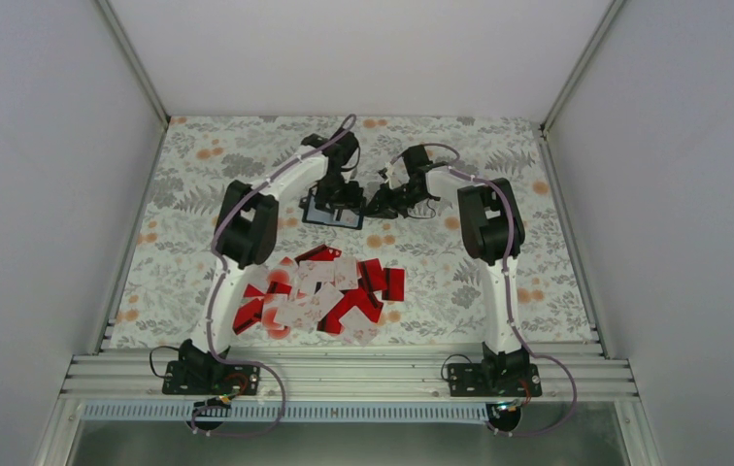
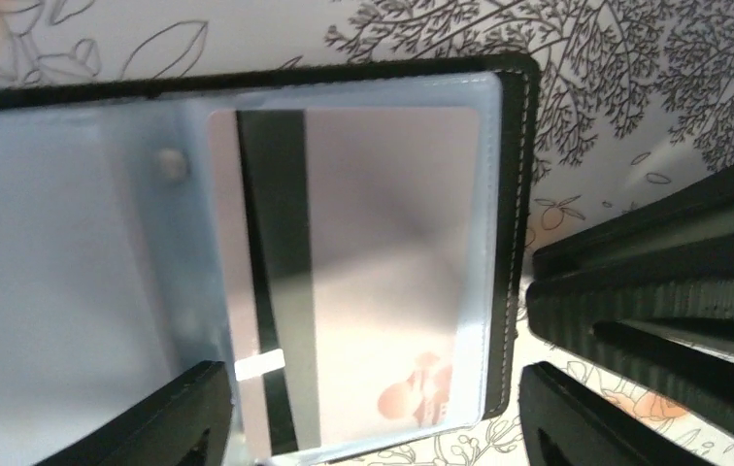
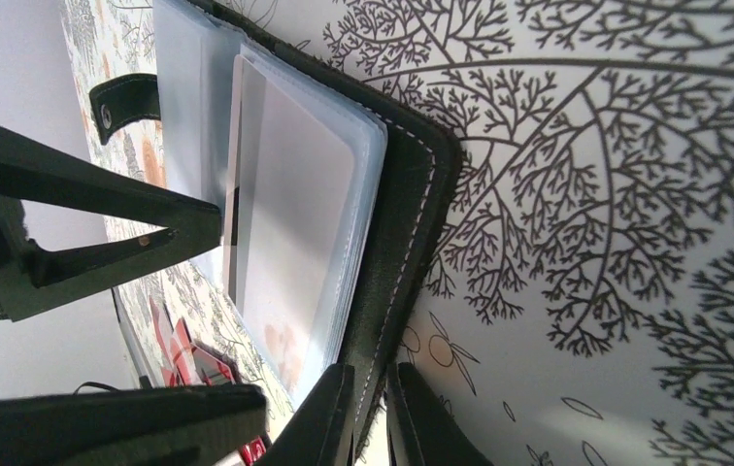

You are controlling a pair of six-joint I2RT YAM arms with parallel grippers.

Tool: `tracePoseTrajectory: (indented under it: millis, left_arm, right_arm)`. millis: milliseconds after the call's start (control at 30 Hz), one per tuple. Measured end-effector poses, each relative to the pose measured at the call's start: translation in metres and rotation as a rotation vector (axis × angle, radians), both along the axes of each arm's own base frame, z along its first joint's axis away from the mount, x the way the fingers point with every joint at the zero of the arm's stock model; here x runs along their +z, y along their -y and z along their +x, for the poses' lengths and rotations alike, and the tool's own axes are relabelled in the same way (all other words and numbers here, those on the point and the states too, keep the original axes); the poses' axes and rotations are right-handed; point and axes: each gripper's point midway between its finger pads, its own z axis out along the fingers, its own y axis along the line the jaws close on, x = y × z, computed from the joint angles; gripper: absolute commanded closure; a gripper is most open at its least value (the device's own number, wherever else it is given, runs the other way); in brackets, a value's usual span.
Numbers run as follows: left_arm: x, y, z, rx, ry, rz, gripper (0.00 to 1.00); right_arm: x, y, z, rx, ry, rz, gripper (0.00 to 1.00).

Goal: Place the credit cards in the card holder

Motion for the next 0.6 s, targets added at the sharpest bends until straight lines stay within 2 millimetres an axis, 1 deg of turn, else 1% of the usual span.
tracePoseTrajectory:
  millis: [100, 267, 400, 600]
  left_arm:
    - [0.004, -0.009, -0.005, 0.003, 0.007, -0.002, 0.33]
    - [0.016, -0.024, -0.011, 0.005, 0.042, -0.009, 0.43]
    - [0.025, -0.031, -0.006, 0.004, 0.082, -0.019, 0.52]
    - [0.027, -0.043, 0.004, 0.008, 0.116, -0.027, 0.56]
  right_arm:
    - [0.001, 0.001, 0.0, -0.002, 0.003, -0.005, 0.87]
    - [0.003, 0.003, -0.001, -0.009, 0.014, -0.025, 0.84]
    - [0.004, 0.004, 0.0, -0.012, 0.017, -0.033, 0.84]
    - [0.008, 0.003, -0.001, -0.015, 0.013, -0.025, 0.83]
